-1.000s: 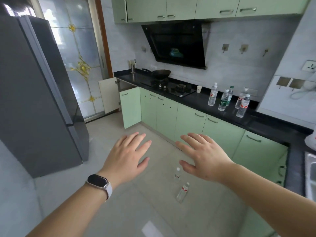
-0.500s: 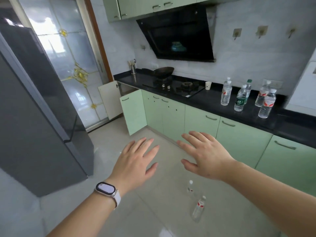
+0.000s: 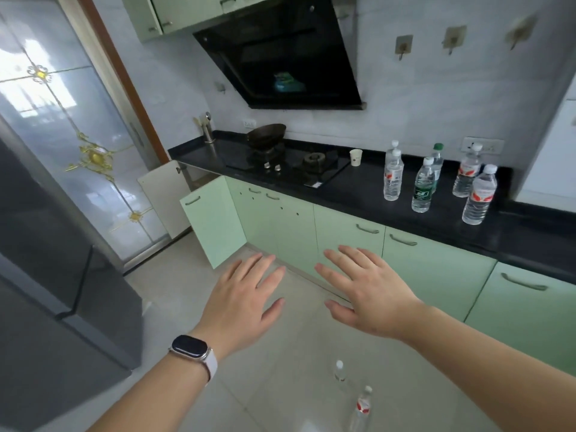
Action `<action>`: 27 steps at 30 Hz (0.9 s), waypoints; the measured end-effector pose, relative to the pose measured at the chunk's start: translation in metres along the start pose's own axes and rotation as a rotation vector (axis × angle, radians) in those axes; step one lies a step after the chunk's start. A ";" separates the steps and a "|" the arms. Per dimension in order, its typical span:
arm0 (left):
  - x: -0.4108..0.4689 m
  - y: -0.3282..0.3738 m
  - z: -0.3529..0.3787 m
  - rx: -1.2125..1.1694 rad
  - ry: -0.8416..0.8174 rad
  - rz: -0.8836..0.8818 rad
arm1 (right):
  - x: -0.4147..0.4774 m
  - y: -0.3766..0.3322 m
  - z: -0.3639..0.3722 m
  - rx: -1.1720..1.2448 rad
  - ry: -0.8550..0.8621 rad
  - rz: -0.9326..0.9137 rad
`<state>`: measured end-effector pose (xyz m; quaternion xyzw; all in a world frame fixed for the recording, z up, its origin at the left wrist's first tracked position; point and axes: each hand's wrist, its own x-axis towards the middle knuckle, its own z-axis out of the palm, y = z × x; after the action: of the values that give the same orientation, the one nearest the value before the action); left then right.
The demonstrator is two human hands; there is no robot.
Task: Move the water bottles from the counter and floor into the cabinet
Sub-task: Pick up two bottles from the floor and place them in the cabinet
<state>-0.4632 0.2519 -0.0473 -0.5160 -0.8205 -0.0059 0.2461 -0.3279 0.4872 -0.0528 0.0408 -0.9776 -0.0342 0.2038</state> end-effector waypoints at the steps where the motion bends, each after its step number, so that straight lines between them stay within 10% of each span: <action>1: 0.011 -0.002 0.006 -0.009 -0.002 0.018 | 0.001 0.008 0.002 -0.012 -0.003 0.015; 27: 0.265 -0.096 0.284 -0.491 -0.045 0.678 | 0.108 0.081 0.145 -0.173 -0.307 0.855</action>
<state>-0.7497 0.5052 -0.1649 -0.8002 -0.5836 -0.1087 0.0856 -0.4904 0.5648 -0.1362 -0.3890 -0.9190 -0.0342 0.0551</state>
